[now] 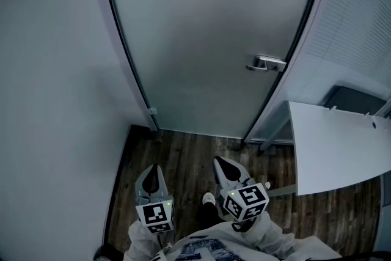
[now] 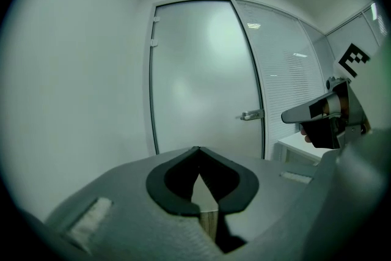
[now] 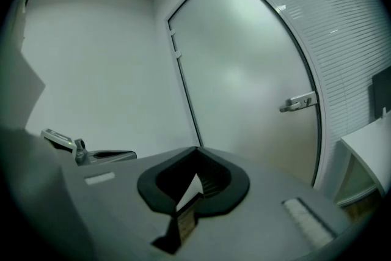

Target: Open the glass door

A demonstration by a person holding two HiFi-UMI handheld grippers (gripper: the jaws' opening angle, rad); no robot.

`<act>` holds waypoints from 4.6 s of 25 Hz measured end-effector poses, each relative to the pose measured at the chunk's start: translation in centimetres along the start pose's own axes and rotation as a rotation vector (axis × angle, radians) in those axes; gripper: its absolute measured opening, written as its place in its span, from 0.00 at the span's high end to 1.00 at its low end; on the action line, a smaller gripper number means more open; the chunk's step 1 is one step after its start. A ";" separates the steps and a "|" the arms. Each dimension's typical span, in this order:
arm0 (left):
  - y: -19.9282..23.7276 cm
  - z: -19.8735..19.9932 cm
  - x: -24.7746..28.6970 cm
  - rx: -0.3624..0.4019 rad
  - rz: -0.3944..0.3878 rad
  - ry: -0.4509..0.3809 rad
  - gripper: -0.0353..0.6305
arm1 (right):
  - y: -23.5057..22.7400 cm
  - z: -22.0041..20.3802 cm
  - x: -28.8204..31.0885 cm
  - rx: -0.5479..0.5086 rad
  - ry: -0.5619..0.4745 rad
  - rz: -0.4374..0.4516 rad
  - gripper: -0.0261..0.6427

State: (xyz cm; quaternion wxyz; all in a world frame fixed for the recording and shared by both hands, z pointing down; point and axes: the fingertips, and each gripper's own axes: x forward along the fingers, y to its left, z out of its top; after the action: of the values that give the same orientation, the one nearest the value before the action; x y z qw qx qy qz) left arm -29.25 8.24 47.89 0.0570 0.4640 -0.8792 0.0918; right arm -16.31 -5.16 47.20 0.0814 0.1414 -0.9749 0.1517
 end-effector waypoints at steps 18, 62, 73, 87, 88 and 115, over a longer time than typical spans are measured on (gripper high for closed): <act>-8.5 4.5 19.7 0.060 -0.188 -0.030 0.94 | -16.0 5.3 7.7 0.036 -0.018 -0.155 0.95; -25.3 7.1 31.5 0.668 -0.636 -0.156 0.64 | -24.6 7.3 0.1 0.131 -0.142 -0.575 0.95; -31.0 6.9 39.2 1.053 -0.595 -0.247 0.60 | -26.1 6.8 -2.2 0.152 -0.145 -0.624 0.95; -35.4 3.8 48.7 1.256 -0.562 -0.188 0.60 | -27.6 5.4 -3.6 0.171 -0.089 -0.678 0.95; -35.6 3.6 49.2 1.268 -0.555 -0.191 0.60 | -27.7 5.3 -3.6 0.172 -0.086 -0.681 0.95; -36.7 3.5 51.4 1.083 -0.418 -0.275 0.76 | -28.8 4.1 -1.7 0.219 -0.035 -0.669 0.95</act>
State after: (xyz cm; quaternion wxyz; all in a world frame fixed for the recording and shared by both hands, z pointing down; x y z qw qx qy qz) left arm -27.95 -54.15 57.99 -0.2853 0.5980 -0.5964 0.4531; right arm -6.55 -32.39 50.89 0.0939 0.4635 -0.8537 0.2179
